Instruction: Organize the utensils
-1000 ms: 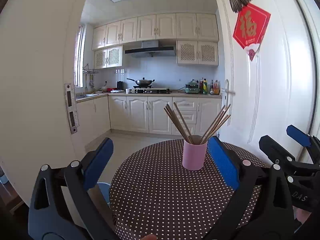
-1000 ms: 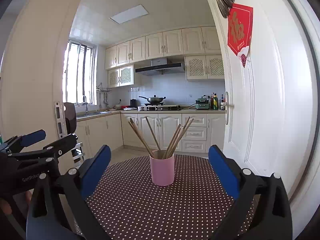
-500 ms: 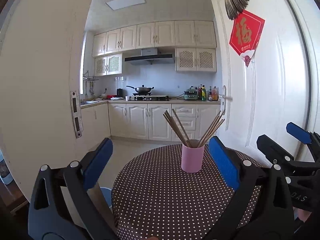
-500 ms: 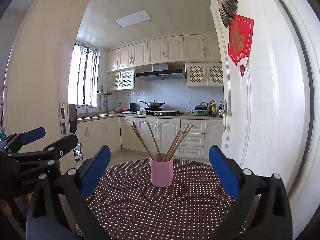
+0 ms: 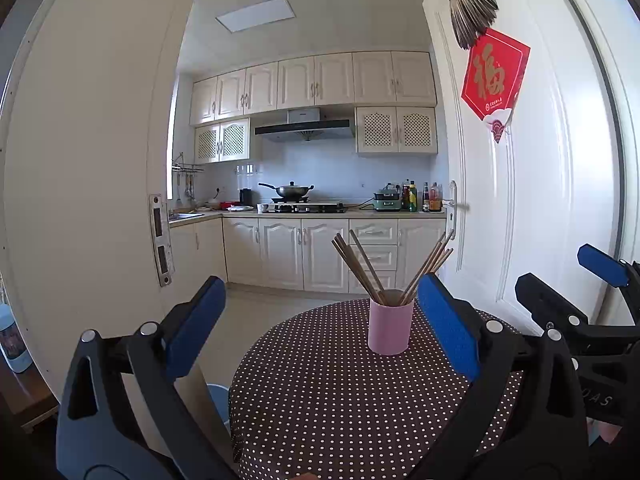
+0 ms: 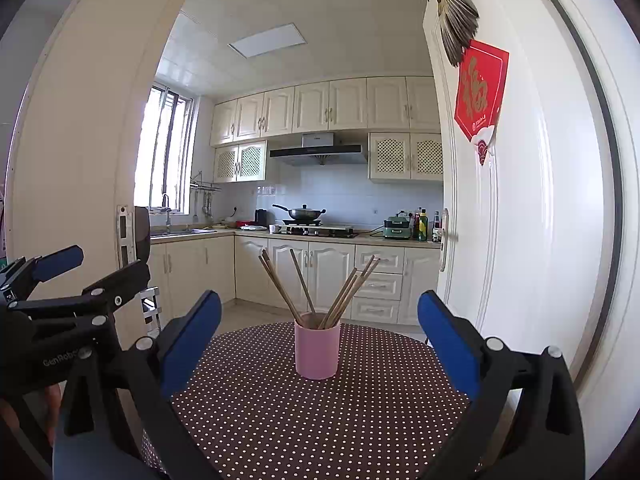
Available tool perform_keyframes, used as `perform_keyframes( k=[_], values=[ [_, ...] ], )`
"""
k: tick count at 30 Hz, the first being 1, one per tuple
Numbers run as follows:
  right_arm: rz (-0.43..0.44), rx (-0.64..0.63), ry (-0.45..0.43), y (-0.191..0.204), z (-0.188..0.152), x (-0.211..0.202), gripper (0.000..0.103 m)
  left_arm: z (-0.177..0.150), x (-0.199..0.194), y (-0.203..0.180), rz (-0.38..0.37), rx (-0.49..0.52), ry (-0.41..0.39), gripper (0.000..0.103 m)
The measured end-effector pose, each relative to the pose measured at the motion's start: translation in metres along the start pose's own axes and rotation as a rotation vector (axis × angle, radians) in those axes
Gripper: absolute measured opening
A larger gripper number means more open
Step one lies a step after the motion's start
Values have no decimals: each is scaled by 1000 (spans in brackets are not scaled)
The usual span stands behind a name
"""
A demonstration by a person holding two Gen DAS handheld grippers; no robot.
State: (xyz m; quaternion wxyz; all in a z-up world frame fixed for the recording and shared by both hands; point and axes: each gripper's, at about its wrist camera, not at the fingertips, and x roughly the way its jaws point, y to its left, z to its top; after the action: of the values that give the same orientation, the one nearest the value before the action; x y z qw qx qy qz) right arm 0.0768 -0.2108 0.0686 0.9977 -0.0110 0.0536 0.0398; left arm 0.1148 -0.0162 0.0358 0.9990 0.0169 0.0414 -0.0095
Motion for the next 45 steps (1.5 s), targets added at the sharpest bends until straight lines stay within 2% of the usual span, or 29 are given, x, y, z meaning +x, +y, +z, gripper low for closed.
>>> perform_keyframes(
  k=[45],
  values=[
    [-6, -1, 14, -2, 0, 3, 95, 3, 2, -7, 13, 13, 7, 95]
  ],
)
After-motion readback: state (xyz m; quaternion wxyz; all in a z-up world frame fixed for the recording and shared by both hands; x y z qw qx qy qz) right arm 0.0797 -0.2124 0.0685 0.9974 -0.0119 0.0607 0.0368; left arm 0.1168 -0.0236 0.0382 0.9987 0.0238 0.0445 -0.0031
